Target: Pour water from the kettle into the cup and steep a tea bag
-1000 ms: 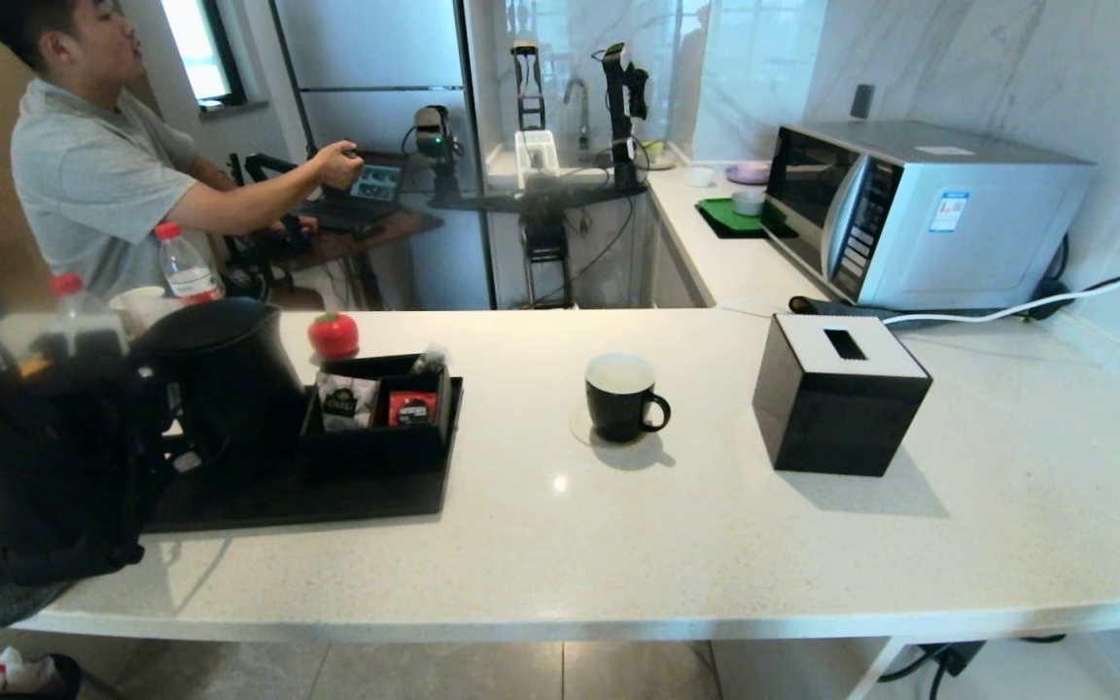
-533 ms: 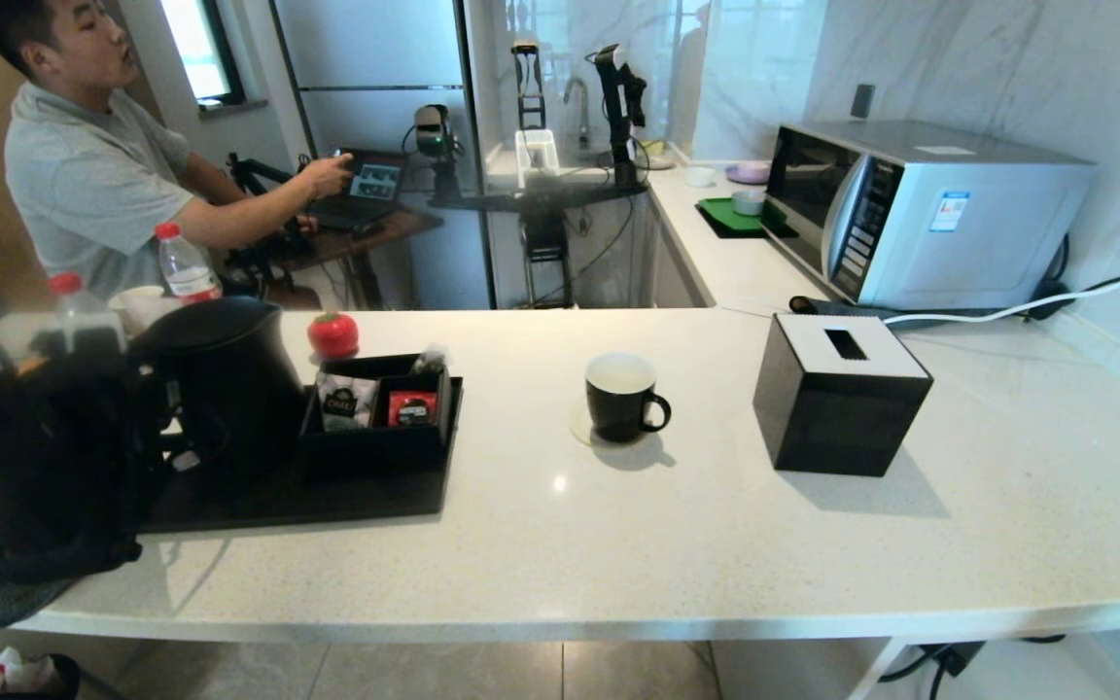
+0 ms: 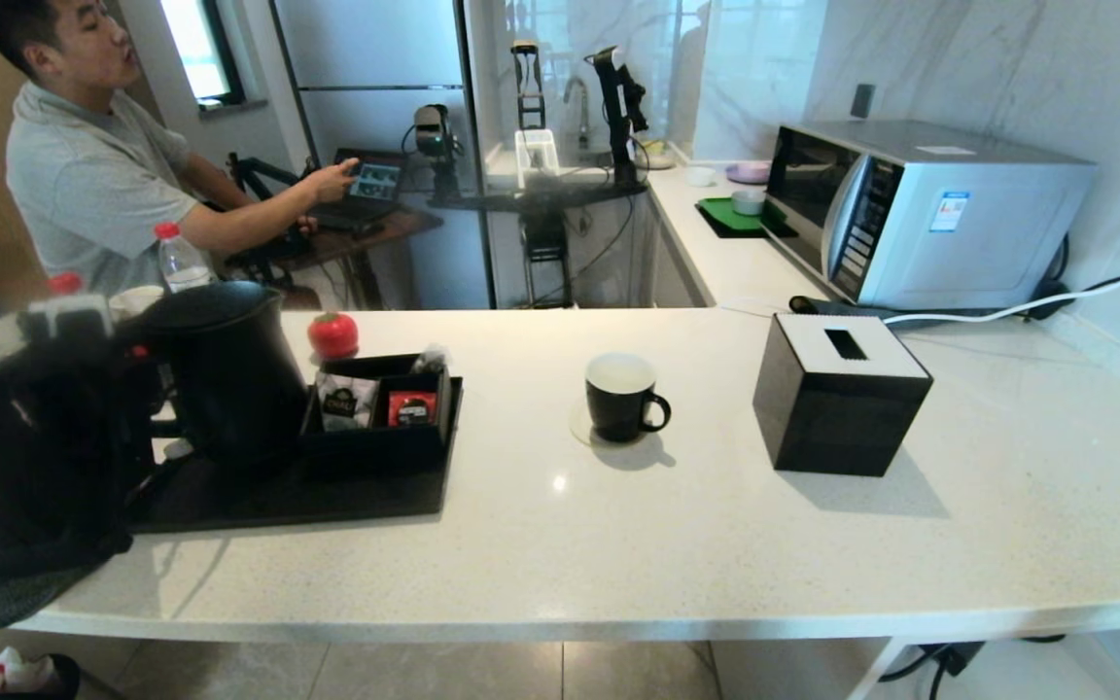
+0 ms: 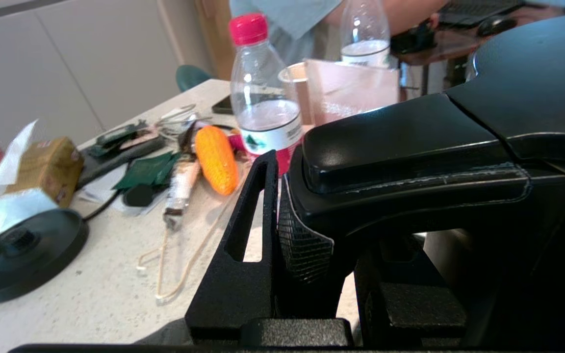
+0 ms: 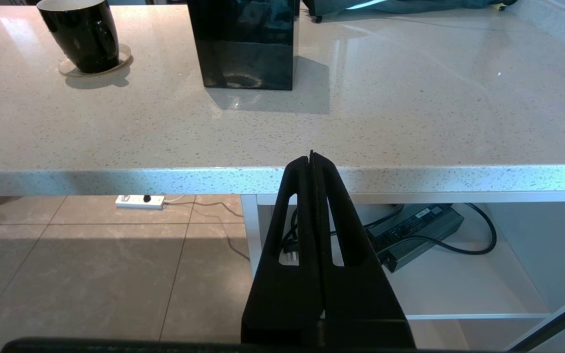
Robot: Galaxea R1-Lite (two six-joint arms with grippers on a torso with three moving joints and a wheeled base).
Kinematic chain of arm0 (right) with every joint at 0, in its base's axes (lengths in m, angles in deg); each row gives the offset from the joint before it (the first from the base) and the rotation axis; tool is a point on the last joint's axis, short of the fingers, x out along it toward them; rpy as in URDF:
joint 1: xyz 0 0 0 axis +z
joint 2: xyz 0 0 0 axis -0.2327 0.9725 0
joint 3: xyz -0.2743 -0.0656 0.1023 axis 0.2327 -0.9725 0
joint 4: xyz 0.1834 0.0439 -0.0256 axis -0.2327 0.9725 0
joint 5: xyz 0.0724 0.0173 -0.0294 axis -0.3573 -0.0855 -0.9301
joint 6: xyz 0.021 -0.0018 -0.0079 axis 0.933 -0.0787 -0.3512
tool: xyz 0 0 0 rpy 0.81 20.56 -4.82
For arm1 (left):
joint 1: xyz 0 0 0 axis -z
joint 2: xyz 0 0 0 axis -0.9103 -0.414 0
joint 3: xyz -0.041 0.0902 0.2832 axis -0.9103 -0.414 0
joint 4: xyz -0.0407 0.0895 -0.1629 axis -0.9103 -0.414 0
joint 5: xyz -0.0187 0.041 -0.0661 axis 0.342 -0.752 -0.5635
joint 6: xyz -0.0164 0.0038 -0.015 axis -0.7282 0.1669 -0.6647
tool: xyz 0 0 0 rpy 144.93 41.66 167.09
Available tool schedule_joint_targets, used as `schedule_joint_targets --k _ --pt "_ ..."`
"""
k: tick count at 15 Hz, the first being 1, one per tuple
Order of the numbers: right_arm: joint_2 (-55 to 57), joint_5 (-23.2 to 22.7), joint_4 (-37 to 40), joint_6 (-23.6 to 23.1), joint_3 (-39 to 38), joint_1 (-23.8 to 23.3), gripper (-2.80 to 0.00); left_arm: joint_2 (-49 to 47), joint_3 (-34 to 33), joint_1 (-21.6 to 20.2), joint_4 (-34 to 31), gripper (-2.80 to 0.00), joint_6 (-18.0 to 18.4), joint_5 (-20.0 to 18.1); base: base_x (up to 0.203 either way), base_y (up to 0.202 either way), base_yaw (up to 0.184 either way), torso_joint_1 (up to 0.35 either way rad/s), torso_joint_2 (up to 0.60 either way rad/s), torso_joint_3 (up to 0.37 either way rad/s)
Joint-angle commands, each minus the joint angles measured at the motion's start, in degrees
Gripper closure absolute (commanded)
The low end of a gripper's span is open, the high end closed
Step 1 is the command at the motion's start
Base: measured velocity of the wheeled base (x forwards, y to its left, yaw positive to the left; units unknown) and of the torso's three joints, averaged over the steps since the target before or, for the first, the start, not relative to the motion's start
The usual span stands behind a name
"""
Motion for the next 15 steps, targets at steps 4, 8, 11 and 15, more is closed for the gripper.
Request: schedule_joint_targets --k 4,8,11,15 --pt "0.1 0.0 0.0 0.0 0.0 0.0 0.0 2.9 -0.2 -0.1 2.8 0.0 -1.3 -0.6 0.0 0.0 0.0 0.0 0.0 0.0" --pt "0.1 0.0 0.0 0.0 0.0 0.0 0.0 5.1 -0.6 -0.2 2.8 0.0 -1.4 -2.7 0.0 0.0 0.0 0.0 0.0 0.0" --pt "0.1 0.0 0.0 0.0 0.0 0.0 0.0 6.5 -1.4 -0.2 2.8 0.0 -1.4 -2.8 0.0 0.0 0.0 0.0 0.0 0.0" --pt "0.1 0.0 0.0 0.0 0.0 0.0 0.0 10.1 -2.6 0.5 0.2 0.0 -1.6 -2.9 0.0 0.0 0.0 0.0 0.0 0.0"
